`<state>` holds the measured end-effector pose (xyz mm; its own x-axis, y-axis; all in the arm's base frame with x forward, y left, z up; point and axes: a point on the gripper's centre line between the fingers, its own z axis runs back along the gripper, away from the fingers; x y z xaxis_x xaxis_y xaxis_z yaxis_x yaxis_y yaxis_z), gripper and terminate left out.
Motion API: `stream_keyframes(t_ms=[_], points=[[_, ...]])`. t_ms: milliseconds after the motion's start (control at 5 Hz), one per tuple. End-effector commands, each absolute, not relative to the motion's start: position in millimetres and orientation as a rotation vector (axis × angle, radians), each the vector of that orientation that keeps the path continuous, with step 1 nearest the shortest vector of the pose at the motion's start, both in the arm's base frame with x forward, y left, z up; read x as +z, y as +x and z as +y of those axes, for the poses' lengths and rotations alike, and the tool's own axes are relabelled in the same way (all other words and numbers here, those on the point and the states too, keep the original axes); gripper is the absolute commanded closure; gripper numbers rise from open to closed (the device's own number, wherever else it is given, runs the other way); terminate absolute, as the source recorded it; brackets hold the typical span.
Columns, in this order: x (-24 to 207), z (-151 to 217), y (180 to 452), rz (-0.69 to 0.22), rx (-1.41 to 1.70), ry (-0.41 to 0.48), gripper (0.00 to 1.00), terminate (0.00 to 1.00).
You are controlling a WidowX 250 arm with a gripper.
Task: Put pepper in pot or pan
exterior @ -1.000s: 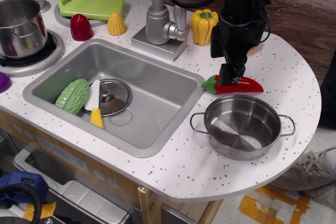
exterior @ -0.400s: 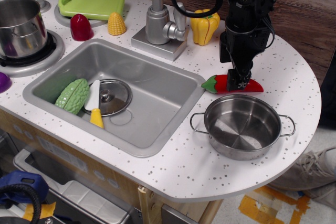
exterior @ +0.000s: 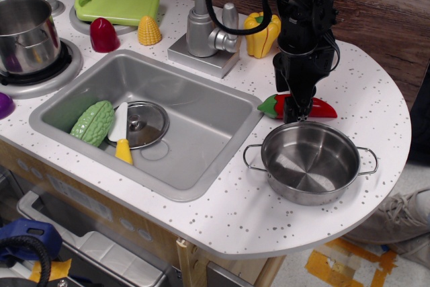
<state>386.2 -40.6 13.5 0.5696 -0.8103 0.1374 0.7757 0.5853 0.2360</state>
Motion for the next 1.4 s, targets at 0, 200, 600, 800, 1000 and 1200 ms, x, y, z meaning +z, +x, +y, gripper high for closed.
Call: stream_keyframes(t_ms=[0, 200, 600, 800, 1000, 1200], points=[[22, -33, 392, -0.278, -0.914, 0.149, 1.0, 0.0], [27, -29, 396, -0.276, -0.92, 0.149, 1.0, 0.0], [78, -17, 401, -0.237, -0.956, 0.238, 1.0, 0.0], [90, -21, 391, -0.218, -0.913, 0.249, 1.0, 0.0], [95, -30, 372, -0.205, -0.857, 0.241, 1.0, 0.0], [96, -43, 351, -0.201, -0.793, 0.218, 1.0, 0.0]])
